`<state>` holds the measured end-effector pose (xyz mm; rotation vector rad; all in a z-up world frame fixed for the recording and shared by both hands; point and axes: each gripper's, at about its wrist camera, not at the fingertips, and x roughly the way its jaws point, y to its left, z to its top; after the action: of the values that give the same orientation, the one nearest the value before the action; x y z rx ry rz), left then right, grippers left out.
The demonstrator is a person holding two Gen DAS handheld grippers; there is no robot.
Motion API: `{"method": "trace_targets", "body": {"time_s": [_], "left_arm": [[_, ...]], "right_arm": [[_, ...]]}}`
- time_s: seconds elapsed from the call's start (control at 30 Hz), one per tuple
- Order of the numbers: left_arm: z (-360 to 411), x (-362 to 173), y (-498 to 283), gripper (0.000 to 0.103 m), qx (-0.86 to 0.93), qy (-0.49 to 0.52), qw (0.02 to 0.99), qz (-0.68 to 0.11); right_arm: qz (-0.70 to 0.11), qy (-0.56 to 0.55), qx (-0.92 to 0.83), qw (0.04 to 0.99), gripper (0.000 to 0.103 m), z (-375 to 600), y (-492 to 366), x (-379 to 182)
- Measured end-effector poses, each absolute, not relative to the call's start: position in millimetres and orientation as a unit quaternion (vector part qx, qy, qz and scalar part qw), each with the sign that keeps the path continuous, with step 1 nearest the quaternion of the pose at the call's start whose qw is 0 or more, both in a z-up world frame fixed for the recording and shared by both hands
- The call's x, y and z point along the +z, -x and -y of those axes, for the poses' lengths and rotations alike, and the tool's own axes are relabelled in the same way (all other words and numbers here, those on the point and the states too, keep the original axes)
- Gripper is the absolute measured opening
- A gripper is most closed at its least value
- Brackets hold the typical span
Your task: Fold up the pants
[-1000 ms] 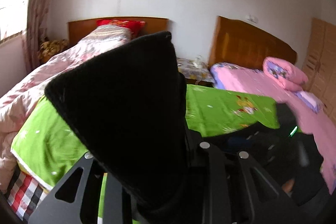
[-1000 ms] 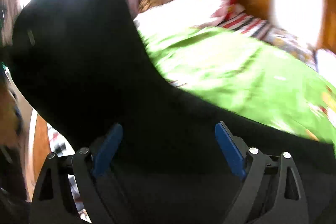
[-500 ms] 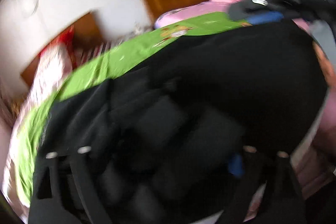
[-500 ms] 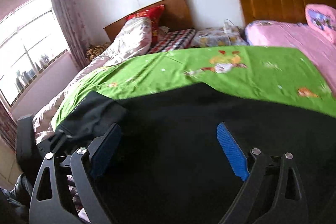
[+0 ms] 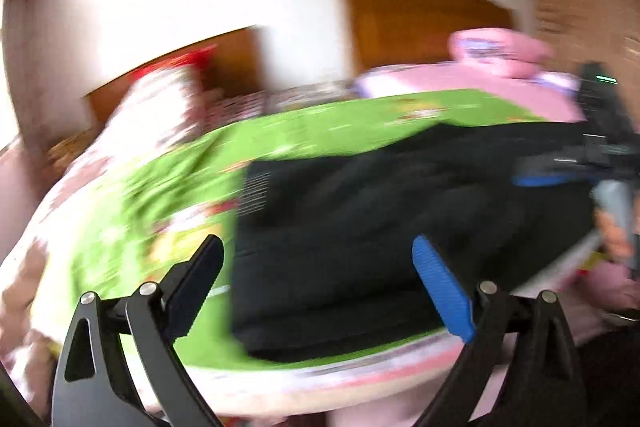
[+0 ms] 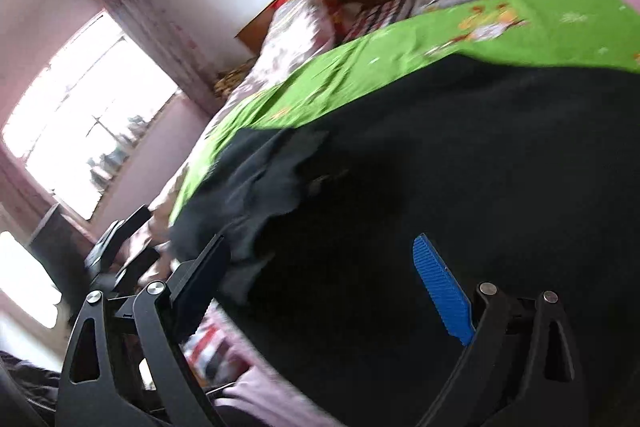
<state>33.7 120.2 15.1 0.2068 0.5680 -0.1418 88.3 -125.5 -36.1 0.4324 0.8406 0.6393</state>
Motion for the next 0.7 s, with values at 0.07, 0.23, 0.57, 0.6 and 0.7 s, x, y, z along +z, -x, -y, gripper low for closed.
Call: {"method": "trace_targets", "body": {"time_s": [0.07,0.23,0.57,0.6,0.7], "left_arm": [[-149.9,14.9,-33.5,0.095,-0.022,-0.085,0.956,-0.28],[-167.2,1.5,-31.3,0.095,-0.013,-0.076,0.955,-0.286],[-166.9,-38.2,-22.0,0.096,-0.038,-0.115,0.938,-0.324],[-167.0,-36.8,-20.0,0.096,-0.036,-0.121,0.938,-0.322],[-165.4,-27.6,-10.1,0.096,-0.04,-0.131,0.94,-0.313]], "right_arm": [[-0.378,-0.184,0.304,0.855,0.084,114.5,-80.4,-24.6],[-0.354,-0.163,0.38,0.839,0.071,81.2,-58.7,2.5],[-0.429,-0.168,0.348,0.816,0.064,62.1,-77.2,-34.8],[-0.423,-0.165,0.35,0.819,0.064,59.2,-80.4,-30.5],[-0.421,-0.172,0.355,0.817,0.059,52.6,-93.1,-30.6]]}}
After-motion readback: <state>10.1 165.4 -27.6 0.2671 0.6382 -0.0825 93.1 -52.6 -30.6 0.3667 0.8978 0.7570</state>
